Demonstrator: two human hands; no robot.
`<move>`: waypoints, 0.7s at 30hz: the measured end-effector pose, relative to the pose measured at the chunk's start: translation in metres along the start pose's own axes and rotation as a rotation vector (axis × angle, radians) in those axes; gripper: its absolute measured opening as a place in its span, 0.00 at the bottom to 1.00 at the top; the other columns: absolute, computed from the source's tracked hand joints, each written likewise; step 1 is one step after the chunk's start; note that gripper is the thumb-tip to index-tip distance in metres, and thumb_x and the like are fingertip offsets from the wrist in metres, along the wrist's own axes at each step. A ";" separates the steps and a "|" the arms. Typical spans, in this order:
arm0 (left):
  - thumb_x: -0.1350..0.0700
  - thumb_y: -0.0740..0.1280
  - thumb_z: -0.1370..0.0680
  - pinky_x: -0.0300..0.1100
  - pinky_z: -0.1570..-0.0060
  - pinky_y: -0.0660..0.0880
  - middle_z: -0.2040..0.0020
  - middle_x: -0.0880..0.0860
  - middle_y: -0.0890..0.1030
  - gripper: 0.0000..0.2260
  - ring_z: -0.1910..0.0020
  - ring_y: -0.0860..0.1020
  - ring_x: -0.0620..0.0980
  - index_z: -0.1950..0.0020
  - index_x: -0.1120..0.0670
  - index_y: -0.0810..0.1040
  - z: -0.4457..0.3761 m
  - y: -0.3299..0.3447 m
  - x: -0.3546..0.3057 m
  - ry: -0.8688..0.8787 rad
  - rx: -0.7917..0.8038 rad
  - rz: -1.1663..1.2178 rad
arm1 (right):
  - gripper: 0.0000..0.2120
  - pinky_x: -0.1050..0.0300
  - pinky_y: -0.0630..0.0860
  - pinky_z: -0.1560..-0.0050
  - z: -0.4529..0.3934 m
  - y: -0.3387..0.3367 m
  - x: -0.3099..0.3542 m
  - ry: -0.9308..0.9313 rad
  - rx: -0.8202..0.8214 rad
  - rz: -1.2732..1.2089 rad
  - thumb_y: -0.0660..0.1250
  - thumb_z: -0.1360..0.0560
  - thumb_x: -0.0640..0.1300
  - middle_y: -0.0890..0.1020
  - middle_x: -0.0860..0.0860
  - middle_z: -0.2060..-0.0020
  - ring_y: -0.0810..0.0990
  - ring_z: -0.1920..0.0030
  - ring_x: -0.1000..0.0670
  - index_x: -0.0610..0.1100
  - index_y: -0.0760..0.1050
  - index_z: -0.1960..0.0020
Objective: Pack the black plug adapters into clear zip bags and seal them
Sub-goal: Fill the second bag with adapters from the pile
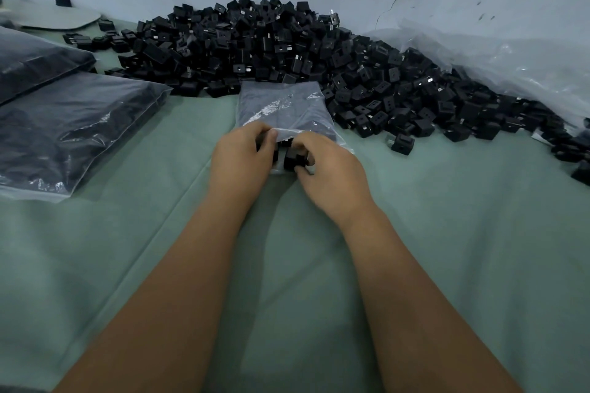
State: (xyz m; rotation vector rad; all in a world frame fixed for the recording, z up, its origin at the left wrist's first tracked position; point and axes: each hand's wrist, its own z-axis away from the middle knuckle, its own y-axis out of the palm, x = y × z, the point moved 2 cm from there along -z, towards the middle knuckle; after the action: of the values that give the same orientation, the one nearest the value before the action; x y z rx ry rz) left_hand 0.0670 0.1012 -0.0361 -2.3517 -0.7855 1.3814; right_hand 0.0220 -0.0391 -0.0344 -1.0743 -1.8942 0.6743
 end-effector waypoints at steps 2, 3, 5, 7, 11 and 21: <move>0.53 0.64 0.19 0.37 0.62 0.62 0.59 0.50 0.80 0.09 0.59 0.74 0.48 0.50 0.55 0.81 0.000 0.000 0.000 0.003 -0.005 -0.006 | 0.08 0.50 0.76 0.55 0.000 0.001 -0.002 0.013 0.019 -0.017 0.68 0.30 0.37 0.78 0.56 0.53 0.77 0.53 0.50 0.46 0.77 0.52; 0.53 0.64 0.19 0.37 0.63 0.61 0.60 0.48 0.79 0.09 0.60 0.74 0.48 0.50 0.55 0.81 0.000 0.000 0.000 0.004 -0.005 -0.009 | 0.07 0.50 0.76 0.53 -0.001 0.002 -0.003 0.014 0.037 -0.035 0.67 0.30 0.36 0.79 0.54 0.52 0.78 0.52 0.49 0.45 0.79 0.54; 0.52 0.64 0.19 0.37 0.64 0.60 0.61 0.47 0.77 0.09 0.60 0.73 0.48 0.50 0.55 0.81 0.000 0.000 0.000 0.003 -0.002 -0.011 | 0.08 0.50 0.76 0.49 -0.001 0.004 -0.004 0.017 0.063 -0.041 0.66 0.28 0.35 0.80 0.53 0.46 0.78 0.46 0.49 0.43 0.82 0.52; 0.52 0.63 0.19 0.37 0.64 0.60 0.61 0.47 0.77 0.09 0.60 0.73 0.48 0.50 0.55 0.81 0.000 -0.001 0.000 -0.002 -0.003 -0.010 | 0.10 0.51 0.75 0.46 -0.002 0.006 -0.006 0.017 0.081 -0.039 0.66 0.28 0.36 0.79 0.54 0.41 0.77 0.42 0.50 0.43 0.82 0.50; 0.52 0.63 0.19 0.38 0.62 0.62 0.59 0.50 0.80 0.09 0.59 0.74 0.49 0.49 0.55 0.80 0.000 0.000 -0.001 -0.007 -0.006 -0.014 | 0.08 0.55 0.74 0.43 -0.002 0.009 -0.009 0.040 0.101 -0.047 0.67 0.27 0.40 0.77 0.56 0.36 0.75 0.37 0.53 0.45 0.83 0.51; 0.52 0.62 0.19 0.48 0.56 0.72 0.57 0.54 0.82 0.10 0.57 0.77 0.54 0.50 0.55 0.79 0.001 0.000 -0.002 0.022 0.011 -0.071 | 0.09 0.50 0.76 0.49 -0.001 0.009 -0.003 0.006 0.109 -0.116 0.65 0.27 0.41 0.78 0.53 0.43 0.77 0.45 0.51 0.45 0.83 0.51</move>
State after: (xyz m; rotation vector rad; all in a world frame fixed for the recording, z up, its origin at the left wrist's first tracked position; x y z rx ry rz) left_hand 0.0656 0.0995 -0.0349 -2.3031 -0.8442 1.3257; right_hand 0.0273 -0.0373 -0.0422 -0.8902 -1.8764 0.6986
